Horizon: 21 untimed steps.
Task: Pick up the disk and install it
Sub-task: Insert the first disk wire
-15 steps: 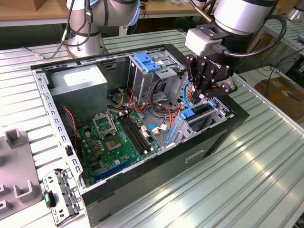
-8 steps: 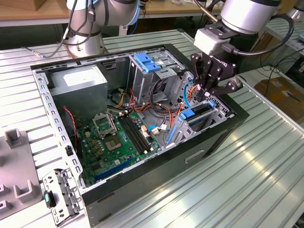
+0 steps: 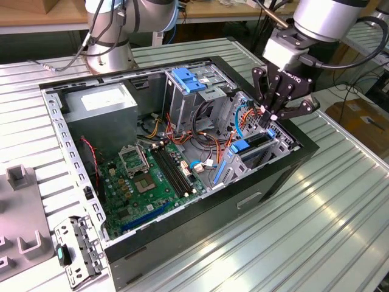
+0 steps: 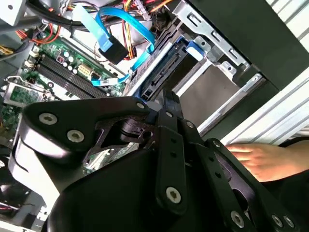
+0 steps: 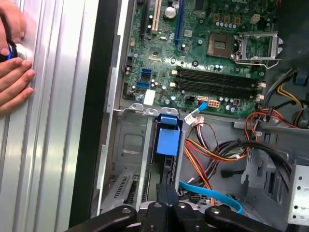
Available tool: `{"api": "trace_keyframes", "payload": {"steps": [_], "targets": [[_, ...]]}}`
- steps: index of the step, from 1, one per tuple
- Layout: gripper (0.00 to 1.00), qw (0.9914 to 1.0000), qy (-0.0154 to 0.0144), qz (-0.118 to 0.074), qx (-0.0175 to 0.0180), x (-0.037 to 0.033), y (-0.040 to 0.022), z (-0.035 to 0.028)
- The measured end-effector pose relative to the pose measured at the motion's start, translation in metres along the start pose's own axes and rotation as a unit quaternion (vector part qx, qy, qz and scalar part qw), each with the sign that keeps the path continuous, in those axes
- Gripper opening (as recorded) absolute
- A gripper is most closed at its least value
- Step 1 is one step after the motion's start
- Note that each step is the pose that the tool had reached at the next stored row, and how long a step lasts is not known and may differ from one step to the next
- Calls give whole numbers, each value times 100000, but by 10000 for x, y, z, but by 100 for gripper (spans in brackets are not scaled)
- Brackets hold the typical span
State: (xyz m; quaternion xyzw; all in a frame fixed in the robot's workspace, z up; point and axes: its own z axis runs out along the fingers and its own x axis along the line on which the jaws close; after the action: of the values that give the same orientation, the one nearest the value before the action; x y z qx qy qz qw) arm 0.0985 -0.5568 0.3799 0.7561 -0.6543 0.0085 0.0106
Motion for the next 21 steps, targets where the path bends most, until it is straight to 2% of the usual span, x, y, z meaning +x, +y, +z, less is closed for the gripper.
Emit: {"api": "trace_keyframes", "payload": {"steps": [2, 5, 6, 8, 12, 15, 19, 21], "targets": [[11, 100000, -8, -257, -69, 2, -38, -7], [11, 99999, -31, -370, -220, 15, -165, -7], [11, 99999, -43, -411, -246, 19, -212, -7], [11, 99998, -52, -553, -342, 26, -351, -7], [11, 99993, -52, -1139, -359, 23, -456, -7], [11, 99934, -28, -3614, -293, 25, -468, -7], [11, 99715, -4, -7545, -187, 25, -470, -9], [11, 99648, 19, -8378, -168, 26, -469, -18]]}}
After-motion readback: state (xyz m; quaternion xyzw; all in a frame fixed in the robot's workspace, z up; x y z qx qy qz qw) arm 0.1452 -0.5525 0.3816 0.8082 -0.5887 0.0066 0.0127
